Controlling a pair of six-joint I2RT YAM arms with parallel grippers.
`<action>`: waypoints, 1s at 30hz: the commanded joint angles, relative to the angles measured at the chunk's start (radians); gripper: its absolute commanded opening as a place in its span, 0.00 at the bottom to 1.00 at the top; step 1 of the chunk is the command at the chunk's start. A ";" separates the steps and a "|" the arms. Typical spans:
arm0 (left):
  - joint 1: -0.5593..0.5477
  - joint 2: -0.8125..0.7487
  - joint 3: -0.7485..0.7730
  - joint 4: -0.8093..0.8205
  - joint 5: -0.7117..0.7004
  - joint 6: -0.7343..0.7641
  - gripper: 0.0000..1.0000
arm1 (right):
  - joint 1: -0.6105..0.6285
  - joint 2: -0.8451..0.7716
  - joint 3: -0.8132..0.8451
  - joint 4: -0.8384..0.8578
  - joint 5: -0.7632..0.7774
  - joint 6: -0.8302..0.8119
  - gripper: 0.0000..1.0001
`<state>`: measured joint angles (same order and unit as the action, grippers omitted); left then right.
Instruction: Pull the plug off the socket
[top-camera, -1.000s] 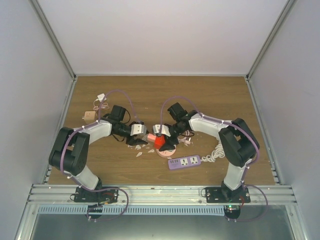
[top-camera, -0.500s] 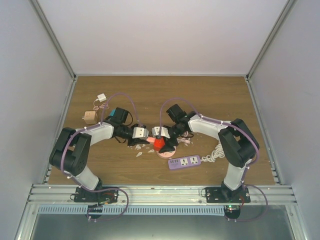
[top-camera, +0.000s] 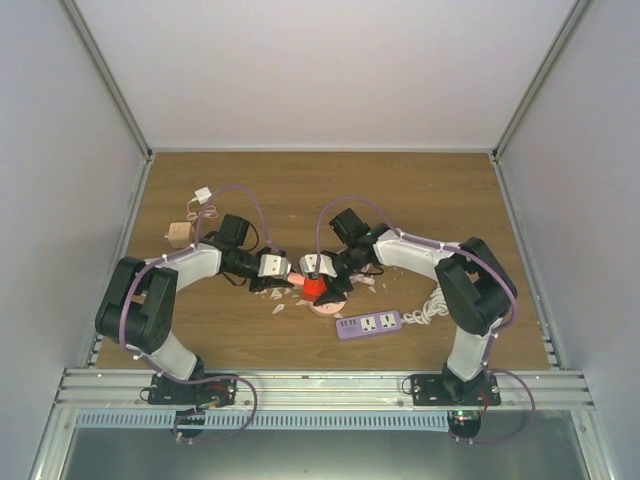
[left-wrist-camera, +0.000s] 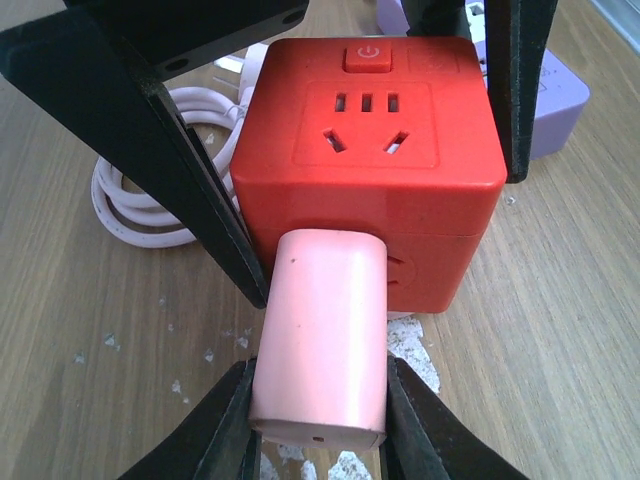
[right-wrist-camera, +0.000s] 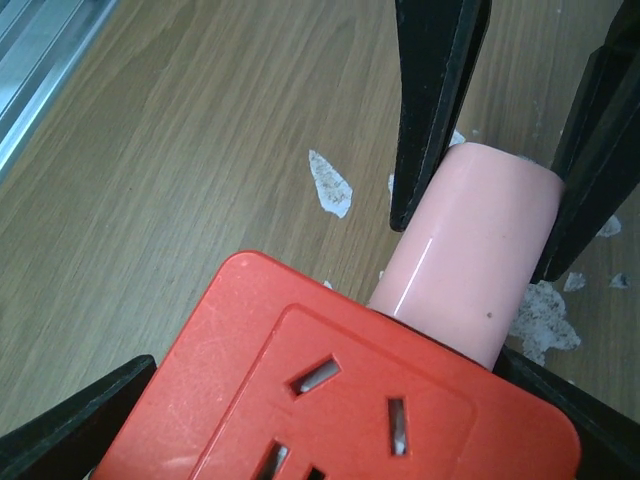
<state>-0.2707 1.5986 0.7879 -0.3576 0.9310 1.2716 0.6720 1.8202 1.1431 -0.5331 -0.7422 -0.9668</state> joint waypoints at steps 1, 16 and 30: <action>0.062 -0.035 0.007 -0.054 -0.055 0.067 0.10 | -0.010 0.016 0.011 -0.089 0.007 -0.027 0.19; 0.070 -0.034 0.072 -0.202 -0.116 0.136 0.08 | -0.009 0.104 0.064 -0.154 0.036 0.011 0.15; 0.115 0.032 0.116 -0.264 -0.102 0.142 0.07 | -0.003 0.138 0.073 -0.182 0.054 0.012 0.16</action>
<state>-0.2287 1.5990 0.8726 -0.5728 0.8562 1.3602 0.6811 1.9121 1.2434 -0.5785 -0.7902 -0.9718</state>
